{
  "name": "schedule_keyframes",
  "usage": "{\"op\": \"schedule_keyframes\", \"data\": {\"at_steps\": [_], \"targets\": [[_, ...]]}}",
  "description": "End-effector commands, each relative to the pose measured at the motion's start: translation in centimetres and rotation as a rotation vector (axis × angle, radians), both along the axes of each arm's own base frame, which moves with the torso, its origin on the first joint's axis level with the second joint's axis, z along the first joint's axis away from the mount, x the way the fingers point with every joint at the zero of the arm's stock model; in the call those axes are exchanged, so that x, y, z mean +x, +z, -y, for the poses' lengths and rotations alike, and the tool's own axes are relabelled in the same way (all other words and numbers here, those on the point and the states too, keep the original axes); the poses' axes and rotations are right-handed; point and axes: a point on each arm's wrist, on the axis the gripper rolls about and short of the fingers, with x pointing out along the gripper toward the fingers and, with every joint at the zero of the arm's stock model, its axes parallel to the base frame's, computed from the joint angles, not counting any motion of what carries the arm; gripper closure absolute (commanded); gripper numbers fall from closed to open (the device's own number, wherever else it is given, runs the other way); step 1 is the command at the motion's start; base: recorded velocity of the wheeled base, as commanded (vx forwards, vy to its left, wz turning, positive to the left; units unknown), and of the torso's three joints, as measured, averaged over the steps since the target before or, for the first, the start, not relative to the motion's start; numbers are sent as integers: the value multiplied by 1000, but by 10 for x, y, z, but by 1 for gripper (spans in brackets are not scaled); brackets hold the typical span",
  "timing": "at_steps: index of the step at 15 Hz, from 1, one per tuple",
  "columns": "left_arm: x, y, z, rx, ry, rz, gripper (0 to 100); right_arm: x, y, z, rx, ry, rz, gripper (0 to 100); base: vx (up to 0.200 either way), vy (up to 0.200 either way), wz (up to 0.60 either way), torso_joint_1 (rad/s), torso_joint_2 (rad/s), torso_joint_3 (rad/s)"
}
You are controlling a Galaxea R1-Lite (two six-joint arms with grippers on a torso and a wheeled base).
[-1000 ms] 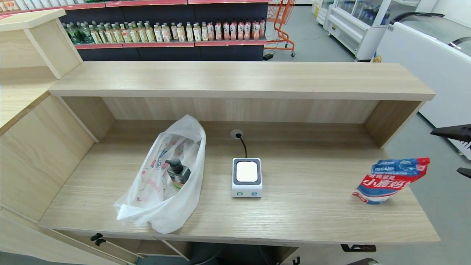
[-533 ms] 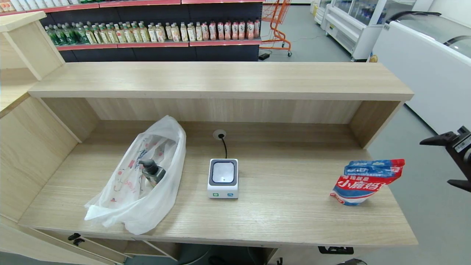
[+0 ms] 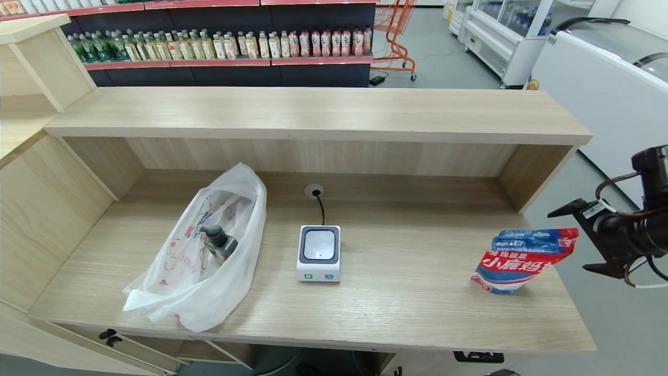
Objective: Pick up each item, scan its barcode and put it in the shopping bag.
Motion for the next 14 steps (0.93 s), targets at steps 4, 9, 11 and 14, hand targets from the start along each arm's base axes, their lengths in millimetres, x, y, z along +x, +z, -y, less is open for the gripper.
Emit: {"op": "schedule_keyframes", "data": {"at_steps": [4, 9, 11, 14], "targets": [[0, 0, 0, -1, 0, 1, 0, 32, -59, -19, -57, -1, -195, 0, 0, 0, 0, 0, 0, 0], [0, 0, 0, -1, 0, 1, 0, 46, -74, -35, -110, 38, -185, 100, 0, 0, 0, 0, 0, 0], [0, 0, 0, 1, 0, 0, 0, 45, -76, -37, -171, 104, -202, 100, 0, 0, 0, 0, 0, 0], [0, 0, 0, -1, 0, 1, 0, 46, -82, -53, -290, 154, -220, 100, 0, 0, 0, 0, 0, 0]]}}
